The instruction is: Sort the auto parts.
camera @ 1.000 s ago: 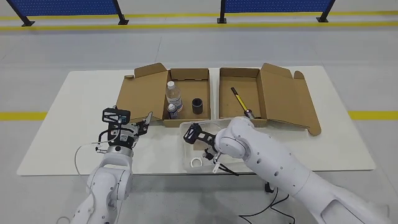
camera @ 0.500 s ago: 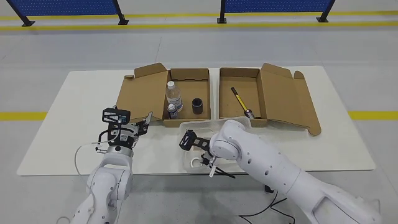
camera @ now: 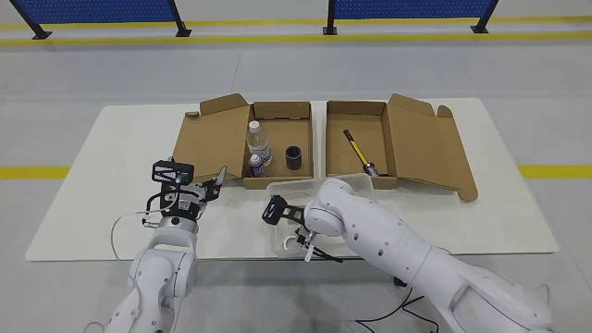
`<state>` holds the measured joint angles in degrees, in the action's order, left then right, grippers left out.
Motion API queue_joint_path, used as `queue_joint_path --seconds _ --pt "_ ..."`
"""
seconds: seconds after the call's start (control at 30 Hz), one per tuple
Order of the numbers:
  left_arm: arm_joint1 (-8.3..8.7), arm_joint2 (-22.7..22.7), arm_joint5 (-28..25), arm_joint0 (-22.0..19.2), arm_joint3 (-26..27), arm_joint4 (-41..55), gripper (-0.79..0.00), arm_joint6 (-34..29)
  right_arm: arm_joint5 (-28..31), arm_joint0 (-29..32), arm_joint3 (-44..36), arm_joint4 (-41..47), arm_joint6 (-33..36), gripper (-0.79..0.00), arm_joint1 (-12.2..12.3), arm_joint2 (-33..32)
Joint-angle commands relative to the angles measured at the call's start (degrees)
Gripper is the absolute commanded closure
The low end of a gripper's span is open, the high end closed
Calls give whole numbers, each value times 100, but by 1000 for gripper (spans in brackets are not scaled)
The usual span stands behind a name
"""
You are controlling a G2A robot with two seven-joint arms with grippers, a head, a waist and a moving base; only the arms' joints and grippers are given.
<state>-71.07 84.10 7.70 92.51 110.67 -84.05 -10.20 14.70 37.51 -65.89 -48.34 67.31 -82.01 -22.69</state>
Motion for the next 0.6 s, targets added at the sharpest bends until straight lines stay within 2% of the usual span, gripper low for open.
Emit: queue_joint_path --seconds 0.0,0.57 --pt "0 0 0 0 0 0 -785 0 50 -8 40 18 -48 -311 -38 10" --pt "0 0 0 0 0 0 -785 0 87 2 106 -91 -165 -320 -223 -27"
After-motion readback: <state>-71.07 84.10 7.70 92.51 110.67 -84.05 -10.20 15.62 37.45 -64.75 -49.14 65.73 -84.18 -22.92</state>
